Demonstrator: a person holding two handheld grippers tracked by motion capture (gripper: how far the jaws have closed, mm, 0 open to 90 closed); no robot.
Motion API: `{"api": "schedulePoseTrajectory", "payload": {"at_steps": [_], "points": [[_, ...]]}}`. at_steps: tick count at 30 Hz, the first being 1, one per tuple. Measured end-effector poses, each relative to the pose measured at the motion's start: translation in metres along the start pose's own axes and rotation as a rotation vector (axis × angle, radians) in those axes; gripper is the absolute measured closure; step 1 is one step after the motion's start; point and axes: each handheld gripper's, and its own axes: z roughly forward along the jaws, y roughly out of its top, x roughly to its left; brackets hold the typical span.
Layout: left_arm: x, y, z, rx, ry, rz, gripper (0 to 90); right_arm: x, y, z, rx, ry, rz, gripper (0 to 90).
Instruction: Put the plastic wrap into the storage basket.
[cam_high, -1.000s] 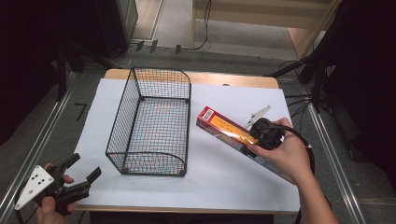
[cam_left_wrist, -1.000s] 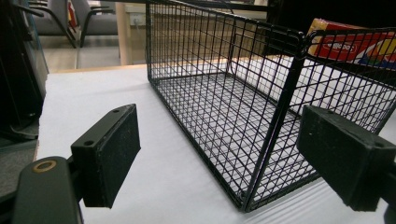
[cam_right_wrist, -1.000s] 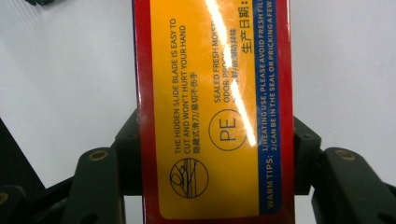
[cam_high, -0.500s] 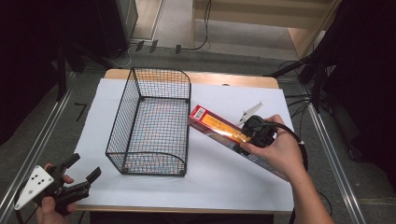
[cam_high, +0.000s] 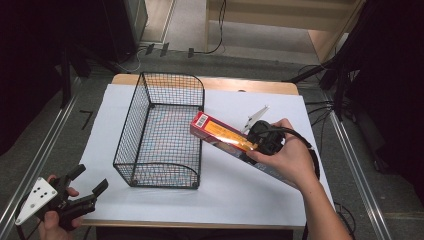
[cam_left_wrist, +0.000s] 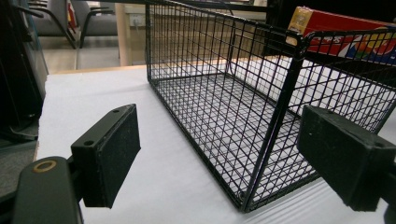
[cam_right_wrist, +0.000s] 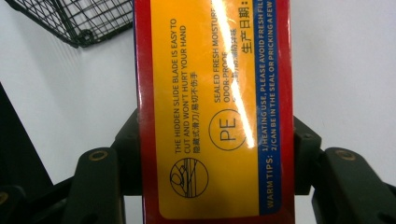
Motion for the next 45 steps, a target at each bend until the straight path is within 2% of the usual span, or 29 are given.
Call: {"api": "schedulePoseTrajectory", "payload": {"at_steps": [16,32,45], "points": [[0.000,0.000,0.000,-0.004,-0.002,-0.004,13.9,0.017,0.037,0.012,0.015,0.018,-0.063,41.1],[0.000,0.000,-0.001,-0.002,-0.002,-0.006,13.9,0.030,0.078,0.031,0.025,0.068,-0.132,41.1],[0.001,0.000,-0.001,-0.002,-0.003,-0.005,13.9,0.039,0.100,0.037,0.037,0.078,-0.167,41.1]]}}
